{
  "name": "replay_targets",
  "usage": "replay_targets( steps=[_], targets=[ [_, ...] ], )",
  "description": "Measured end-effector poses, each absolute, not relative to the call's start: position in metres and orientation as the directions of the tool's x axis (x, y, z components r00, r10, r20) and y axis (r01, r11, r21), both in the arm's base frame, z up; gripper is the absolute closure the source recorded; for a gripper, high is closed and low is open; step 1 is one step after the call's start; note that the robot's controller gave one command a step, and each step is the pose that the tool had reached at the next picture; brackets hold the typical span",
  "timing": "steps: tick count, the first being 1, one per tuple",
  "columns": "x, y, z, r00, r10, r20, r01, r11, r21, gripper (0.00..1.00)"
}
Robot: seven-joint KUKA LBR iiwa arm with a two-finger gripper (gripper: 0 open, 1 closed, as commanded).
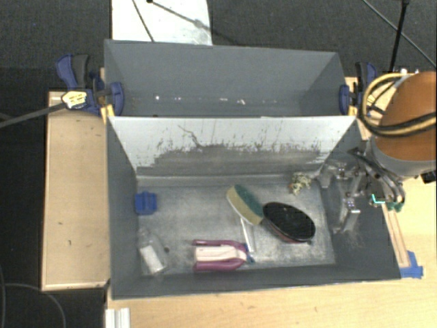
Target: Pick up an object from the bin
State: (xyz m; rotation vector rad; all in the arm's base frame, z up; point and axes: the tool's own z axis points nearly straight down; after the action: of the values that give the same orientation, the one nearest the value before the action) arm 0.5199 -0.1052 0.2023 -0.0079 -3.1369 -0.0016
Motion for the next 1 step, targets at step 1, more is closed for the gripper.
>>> replay_targets(
  steps=[1],
  targets=[
    [0.5172, -0.0723, 0.0974, -1.0, 0.029, 0.007, 0.029, 1.0, 0.002, 0.0]
  ],
)
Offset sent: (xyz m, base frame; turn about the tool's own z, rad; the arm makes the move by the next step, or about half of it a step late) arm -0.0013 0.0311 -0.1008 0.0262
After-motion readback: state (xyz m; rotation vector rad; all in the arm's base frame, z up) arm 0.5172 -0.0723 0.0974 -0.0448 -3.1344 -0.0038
